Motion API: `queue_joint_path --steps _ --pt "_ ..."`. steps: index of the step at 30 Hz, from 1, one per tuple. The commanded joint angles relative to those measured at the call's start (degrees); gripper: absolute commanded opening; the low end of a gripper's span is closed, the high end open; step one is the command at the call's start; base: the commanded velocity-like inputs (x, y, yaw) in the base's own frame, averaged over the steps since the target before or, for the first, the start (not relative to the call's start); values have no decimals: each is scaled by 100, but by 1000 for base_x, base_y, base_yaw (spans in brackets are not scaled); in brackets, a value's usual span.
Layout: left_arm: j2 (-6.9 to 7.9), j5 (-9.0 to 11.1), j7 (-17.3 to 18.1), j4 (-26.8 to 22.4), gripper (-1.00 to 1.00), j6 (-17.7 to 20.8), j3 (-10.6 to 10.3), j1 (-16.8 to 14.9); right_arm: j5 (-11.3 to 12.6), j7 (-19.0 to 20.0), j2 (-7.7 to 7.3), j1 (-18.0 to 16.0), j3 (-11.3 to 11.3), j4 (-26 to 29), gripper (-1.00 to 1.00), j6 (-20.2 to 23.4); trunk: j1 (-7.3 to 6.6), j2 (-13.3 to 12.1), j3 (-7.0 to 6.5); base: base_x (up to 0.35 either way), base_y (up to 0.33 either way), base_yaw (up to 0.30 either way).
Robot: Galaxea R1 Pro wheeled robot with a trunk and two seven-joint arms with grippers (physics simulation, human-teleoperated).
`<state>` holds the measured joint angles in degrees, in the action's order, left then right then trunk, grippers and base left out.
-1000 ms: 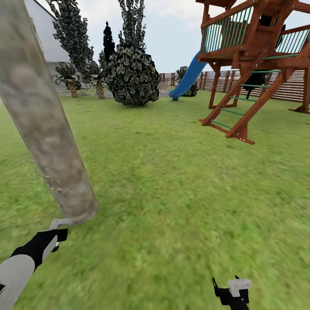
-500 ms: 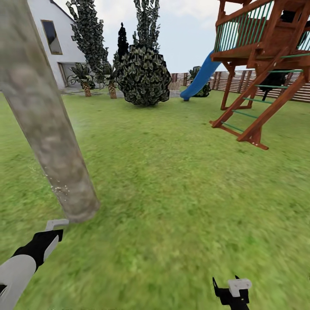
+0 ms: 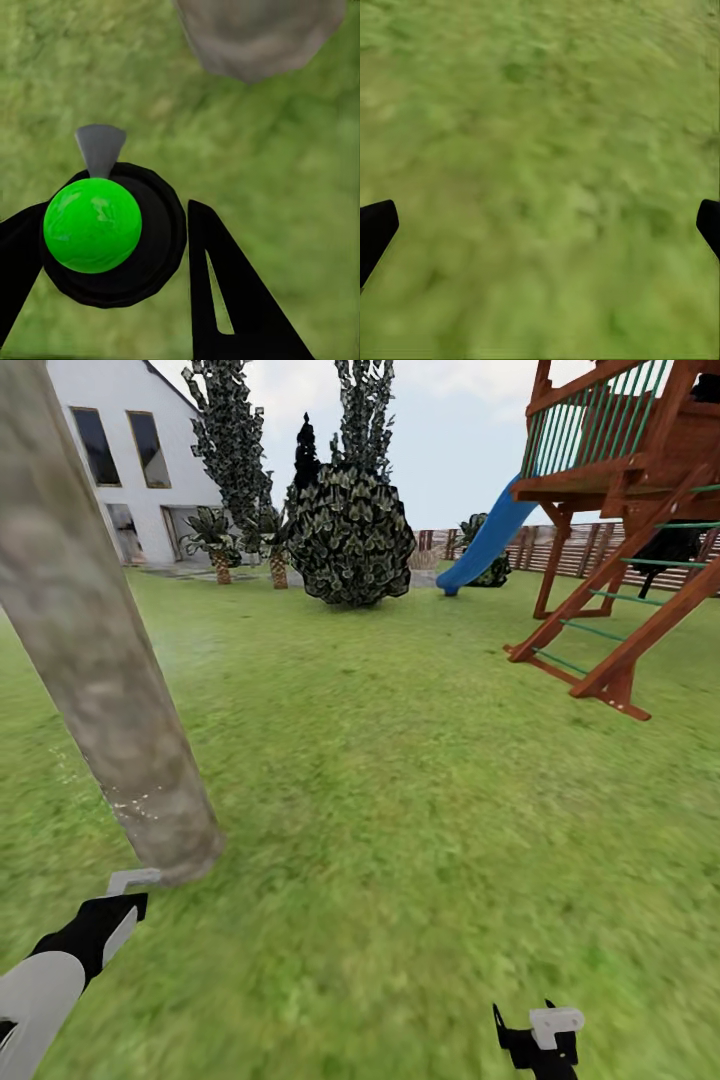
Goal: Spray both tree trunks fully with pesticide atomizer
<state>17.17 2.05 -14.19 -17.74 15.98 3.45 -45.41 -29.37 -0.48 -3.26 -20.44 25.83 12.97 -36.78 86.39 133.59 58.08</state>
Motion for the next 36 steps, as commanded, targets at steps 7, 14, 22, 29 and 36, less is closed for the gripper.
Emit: queue_joint_path --steps 7,14,22,29,36 --pt "-203 -3 -13 -15 -100 10 15 -3 -60 -5 1 -4 45 -5 100 -22 1 2 5 101 -71 276" --pt "-211 -3 -22 -45 -100 10 15 -3 -59 -3 -1 -4 45 -5 100 -22 1 2 5 69 -120 188" --pt "-208 -3 -22 -55 -100 10 15 -3 -60 4 -8 -4 45 -5 100 -22 1 2 5 131 -247 2" --pt "-205 -3 -22 -61 -100 10 15 -3 -60 -3 -5 -4 45 -5 100 -22 1 2 5 103 -254 138" --pt "-205 -3 -22 -63 -100 10 15 -3 -60 -3 -3 -4 45 -5 100 -22 1 2 5 4 -268 275"
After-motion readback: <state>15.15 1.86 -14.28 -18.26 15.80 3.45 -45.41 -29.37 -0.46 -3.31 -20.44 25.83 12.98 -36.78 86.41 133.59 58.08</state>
